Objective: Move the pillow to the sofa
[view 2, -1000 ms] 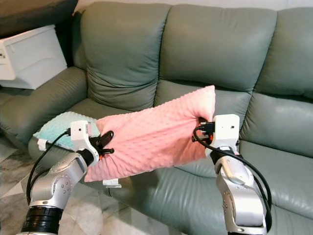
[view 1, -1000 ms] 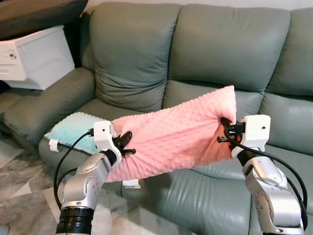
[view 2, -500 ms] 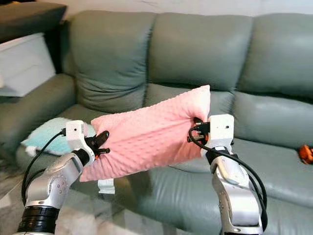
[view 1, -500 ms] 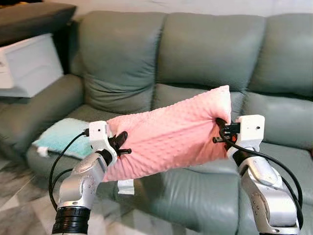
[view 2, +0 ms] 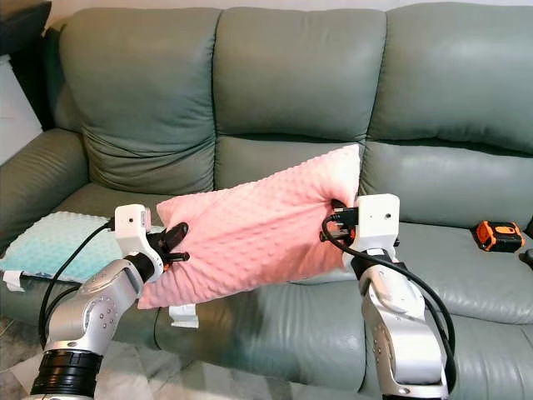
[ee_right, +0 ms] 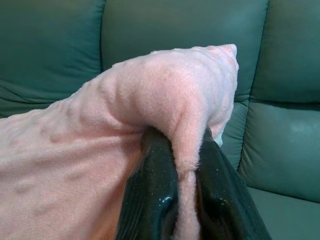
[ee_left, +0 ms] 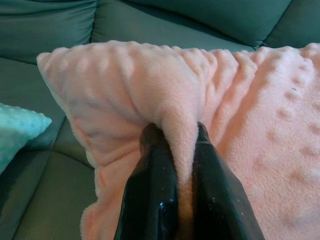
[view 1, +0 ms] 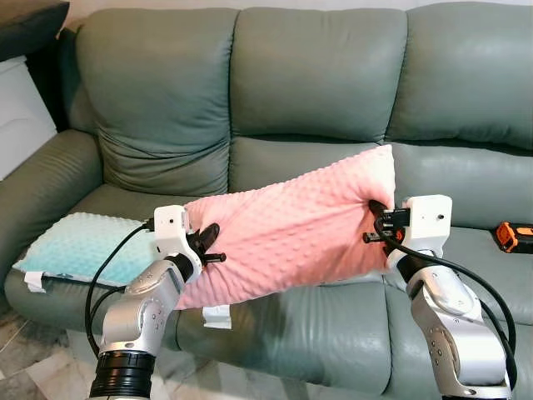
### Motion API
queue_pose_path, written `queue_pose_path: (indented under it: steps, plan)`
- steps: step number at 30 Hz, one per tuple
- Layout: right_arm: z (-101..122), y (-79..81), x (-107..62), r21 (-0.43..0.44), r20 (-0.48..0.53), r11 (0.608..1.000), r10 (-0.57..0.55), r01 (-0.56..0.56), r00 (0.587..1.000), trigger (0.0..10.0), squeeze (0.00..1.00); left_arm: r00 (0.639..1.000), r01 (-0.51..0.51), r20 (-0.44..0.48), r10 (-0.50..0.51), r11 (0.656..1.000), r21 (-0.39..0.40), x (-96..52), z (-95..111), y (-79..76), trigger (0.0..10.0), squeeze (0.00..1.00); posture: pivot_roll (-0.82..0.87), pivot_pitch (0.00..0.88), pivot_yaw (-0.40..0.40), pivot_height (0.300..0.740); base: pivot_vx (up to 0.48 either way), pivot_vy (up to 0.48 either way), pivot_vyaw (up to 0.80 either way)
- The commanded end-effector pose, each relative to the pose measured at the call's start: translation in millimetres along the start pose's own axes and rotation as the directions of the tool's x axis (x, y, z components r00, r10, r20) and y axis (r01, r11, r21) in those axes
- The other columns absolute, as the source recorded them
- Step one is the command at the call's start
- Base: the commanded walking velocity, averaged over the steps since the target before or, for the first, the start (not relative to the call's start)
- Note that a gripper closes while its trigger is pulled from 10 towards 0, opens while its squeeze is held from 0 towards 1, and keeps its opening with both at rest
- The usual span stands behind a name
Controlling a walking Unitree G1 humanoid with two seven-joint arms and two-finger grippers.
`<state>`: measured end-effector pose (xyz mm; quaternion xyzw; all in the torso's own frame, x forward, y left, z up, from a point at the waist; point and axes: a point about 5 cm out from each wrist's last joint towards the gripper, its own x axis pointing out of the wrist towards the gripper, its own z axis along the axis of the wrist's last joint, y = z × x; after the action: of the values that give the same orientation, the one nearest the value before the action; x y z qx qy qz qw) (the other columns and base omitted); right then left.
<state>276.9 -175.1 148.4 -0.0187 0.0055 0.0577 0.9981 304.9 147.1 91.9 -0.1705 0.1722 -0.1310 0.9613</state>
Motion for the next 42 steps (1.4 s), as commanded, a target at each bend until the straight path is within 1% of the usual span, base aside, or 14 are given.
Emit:
queue_pose_path:
  steps: [1,10,11,13,34,42]
  plan:
    - [6.0,1.2,2.0,-0.001,0.020,1.000,0.006,-0.006,1.000,10.0,0.00,1.000,-0.014,0.009,0.014,1.000,0.016,0.4,6.1,2.3,10.0,0.00,-0.09,0.000,0.057,0.740,0.000,0.000,-0.76]
    - [6.0,1.1,2.0,-0.001,0.020,1.000,0.005,-0.005,1.000,10.0,0.00,1.000,-0.013,0.006,0.013,1.000,0.016,0.5,5.9,2.2,10.0,0.00,-0.09,0.000,0.057,0.740,0.000,0.000,-0.77]
    - [4.7,1.6,1.3,0.004,0.018,1.000,-0.003,0.003,1.000,10.0,0.00,1.000,0.006,-0.020,-0.005,0.999,0.050,1.2,1.3,-2.1,10.0,0.00,-0.09,0.000,0.069,0.740,0.000,0.000,0.00]
    - [4.1,1.8,1.0,0.006,0.017,1.000,-0.006,0.006,1.000,10.0,0.00,0.999,0.015,-0.031,-0.013,0.998,0.064,1.4,-1.0,-4.2,10.0,0.00,-0.09,0.000,0.069,0.740,0.000,0.000,0.00]
    - [3.3,3.0,0.5,0.009,0.013,1.000,-0.008,0.008,1.000,10.0,0.00,0.999,0.010,-0.033,-0.008,0.997,0.073,1.0,-2.3,-3.9,10.0,0.00,-0.09,0.000,0.070,0.740,0.000,0.000,0.00]
    - [1.2,3.5,-0.6,0.015,0.001,1.000,-0.012,0.012,1.000,10.0,0.00,0.999,-0.011,-0.030,0.013,0.998,0.064,0.9,-1.2,0.1,10.0,0.00,-0.09,0.000,0.073,0.740,0.000,0.000,-0.80]
